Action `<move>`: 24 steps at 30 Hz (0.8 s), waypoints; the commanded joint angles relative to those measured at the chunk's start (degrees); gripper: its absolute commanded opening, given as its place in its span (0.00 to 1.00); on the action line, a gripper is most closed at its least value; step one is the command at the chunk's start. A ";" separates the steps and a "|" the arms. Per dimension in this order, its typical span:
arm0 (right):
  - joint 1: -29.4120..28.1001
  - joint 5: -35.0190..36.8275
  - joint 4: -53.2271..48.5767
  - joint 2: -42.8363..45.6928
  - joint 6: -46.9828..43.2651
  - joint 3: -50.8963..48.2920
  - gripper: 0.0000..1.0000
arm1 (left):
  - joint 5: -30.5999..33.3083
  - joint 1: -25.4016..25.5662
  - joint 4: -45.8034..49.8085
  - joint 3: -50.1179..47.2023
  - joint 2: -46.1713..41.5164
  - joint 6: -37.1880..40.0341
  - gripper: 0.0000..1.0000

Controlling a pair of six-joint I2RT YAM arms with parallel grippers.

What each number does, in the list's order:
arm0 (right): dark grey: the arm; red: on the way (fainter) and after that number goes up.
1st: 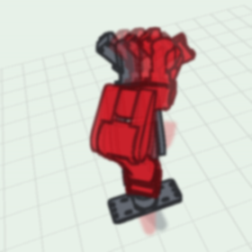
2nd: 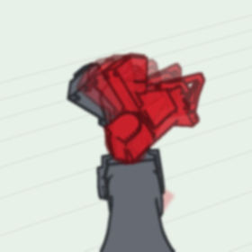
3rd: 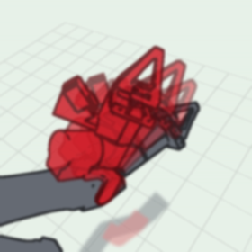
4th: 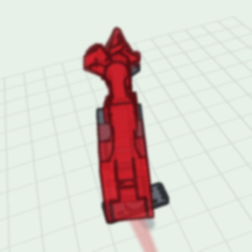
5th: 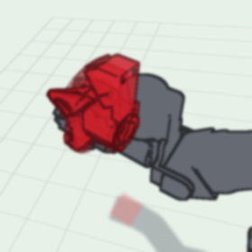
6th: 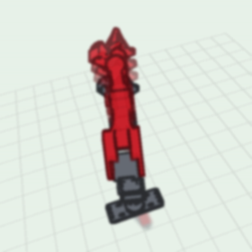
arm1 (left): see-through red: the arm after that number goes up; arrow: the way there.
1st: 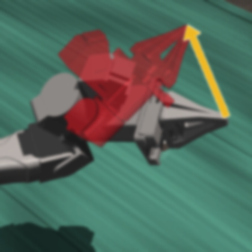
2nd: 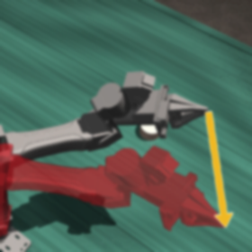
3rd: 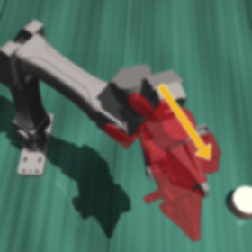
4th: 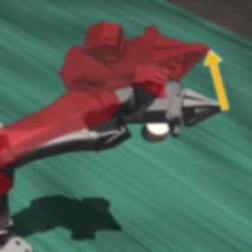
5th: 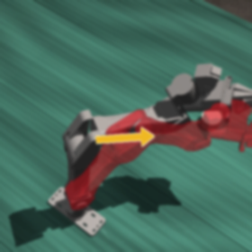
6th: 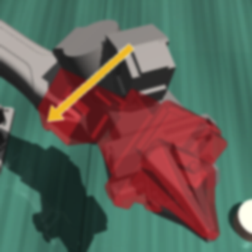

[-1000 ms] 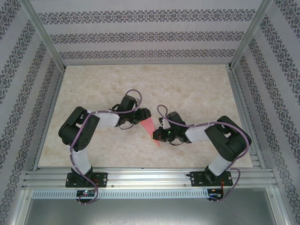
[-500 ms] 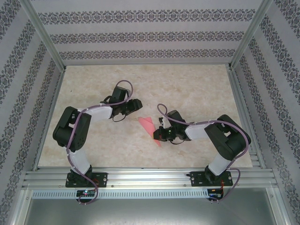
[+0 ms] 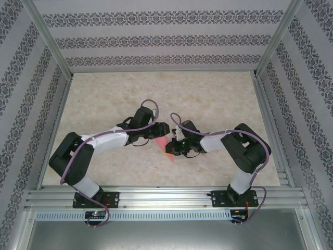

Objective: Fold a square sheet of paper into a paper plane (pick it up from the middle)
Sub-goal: Fold the wing for the fifth time at the center of the table.

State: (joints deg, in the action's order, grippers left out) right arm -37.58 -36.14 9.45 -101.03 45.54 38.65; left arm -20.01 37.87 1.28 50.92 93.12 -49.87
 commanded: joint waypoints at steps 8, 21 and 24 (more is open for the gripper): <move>-1.26 5.51 4.38 -1.63 4.71 -4.08 0.03 | 0.44 1.95 -8.53 0.14 8.70 -5.59 0.46; -1.30 6.25 4.96 -0.14 5.50 -5.78 0.04 | 4.91 1.88 -7.44 -3.01 11.46 -6.42 0.44; -1.33 6.35 4.96 1.23 5.85 -6.51 0.04 | 6.59 1.84 -7.39 -4.29 11.73 -7.66 0.44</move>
State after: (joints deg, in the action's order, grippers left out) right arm -38.26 -33.65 18.22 -100.31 51.57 34.59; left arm -17.91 39.51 -7.33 49.06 103.68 -56.05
